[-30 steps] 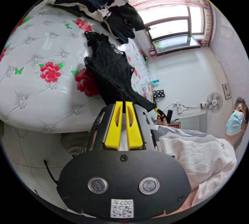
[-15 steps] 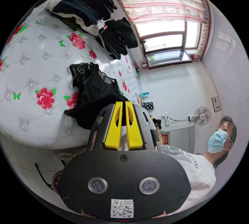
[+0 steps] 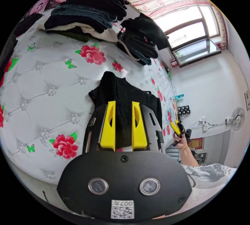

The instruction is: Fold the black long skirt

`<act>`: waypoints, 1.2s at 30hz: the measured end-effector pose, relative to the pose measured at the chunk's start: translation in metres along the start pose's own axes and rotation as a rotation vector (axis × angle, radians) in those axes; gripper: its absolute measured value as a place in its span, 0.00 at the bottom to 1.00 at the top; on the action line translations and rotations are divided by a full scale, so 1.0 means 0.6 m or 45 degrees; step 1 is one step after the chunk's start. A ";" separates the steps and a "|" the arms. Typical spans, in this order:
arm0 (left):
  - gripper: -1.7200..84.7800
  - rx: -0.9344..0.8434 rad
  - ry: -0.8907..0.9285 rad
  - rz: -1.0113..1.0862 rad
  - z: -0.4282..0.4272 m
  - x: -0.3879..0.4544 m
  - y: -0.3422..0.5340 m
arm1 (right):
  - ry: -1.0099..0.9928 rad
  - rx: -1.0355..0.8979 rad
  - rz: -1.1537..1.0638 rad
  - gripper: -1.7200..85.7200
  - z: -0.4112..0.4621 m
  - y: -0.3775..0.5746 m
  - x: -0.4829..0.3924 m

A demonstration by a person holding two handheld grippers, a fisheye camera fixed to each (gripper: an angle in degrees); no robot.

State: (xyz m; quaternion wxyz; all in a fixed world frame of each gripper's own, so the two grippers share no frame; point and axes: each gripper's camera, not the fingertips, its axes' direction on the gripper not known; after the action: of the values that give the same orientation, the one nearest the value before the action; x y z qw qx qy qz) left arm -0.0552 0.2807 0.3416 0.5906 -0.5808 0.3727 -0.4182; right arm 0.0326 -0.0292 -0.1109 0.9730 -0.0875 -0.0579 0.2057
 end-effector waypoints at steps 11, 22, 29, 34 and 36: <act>0.14 -0.255 -0.154 0.026 0.083 -0.029 0.084 | 0.029 -0.083 0.341 0.08 0.130 0.101 0.106; 0.12 -0.242 -0.021 -0.096 0.055 -0.089 0.076 | 0.394 -0.362 -0.914 0.02 0.289 0.041 -0.307; 0.13 -0.202 0.065 -0.142 0.017 -0.127 0.092 | 0.362 -1.057 -1.628 0.03 0.579 0.298 -0.438; 0.12 -0.170 0.178 -0.220 -0.025 -0.170 0.117 | 0.251 -1.413 -1.613 0.06 0.662 0.372 -0.377; 0.11 -0.141 0.180 -0.225 -0.047 -0.182 0.128 | 0.107 -1.354 -1.532 0.07 0.642 0.337 -0.375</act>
State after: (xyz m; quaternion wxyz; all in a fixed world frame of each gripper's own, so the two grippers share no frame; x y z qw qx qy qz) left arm -0.1172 0.3697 0.2586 0.4907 -0.6122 0.3832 -0.4875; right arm -0.3079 0.1167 0.2094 0.7464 -0.5008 -0.1485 -0.4124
